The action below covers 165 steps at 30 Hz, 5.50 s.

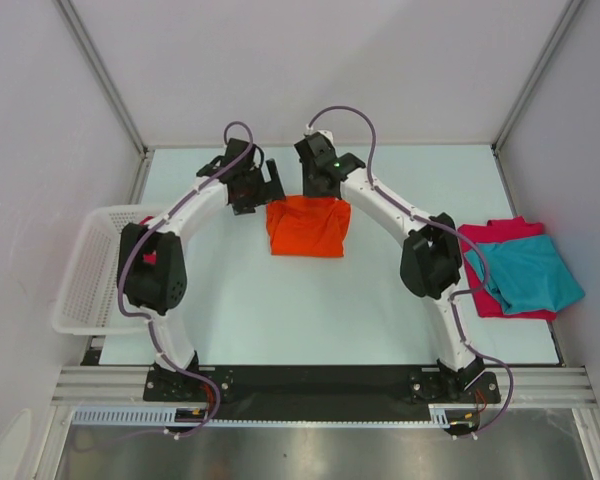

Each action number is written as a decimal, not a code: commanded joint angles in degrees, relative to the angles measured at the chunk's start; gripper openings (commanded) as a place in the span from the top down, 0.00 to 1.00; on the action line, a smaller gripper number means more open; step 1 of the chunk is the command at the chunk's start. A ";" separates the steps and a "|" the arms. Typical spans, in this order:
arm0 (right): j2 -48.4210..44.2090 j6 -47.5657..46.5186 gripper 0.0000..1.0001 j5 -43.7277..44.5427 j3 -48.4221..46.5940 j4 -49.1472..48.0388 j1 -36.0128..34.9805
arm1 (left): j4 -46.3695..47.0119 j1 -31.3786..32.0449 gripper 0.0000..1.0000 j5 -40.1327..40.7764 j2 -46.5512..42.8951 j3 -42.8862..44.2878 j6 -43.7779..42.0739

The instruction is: Fold and stack the t-shirts

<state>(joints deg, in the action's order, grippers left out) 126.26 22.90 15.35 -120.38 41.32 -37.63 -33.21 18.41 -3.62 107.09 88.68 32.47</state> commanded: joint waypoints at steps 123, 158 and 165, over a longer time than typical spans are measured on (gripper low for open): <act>-1.80 7.78 0.53 -26.78 34.77 -18.64 12.05 | 9.39 3.47 0.00 -3.15 12.97 -6.07 -2.15; -12.25 8.92 1.00 -20.63 43.82 -21.37 11.08 | 30.30 10.67 0.71 -23.09 10.42 -25.66 6.73; -20.69 6.46 1.00 -11.15 42.42 -14.35 11.17 | 32.68 16.91 0.81 -26.00 10.95 -21.46 8.49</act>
<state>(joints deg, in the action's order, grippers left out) 112.84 31.29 -3.57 -76.93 22.74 -26.30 4.49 28.49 -23.40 115.74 66.48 40.10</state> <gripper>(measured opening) 0.031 0.281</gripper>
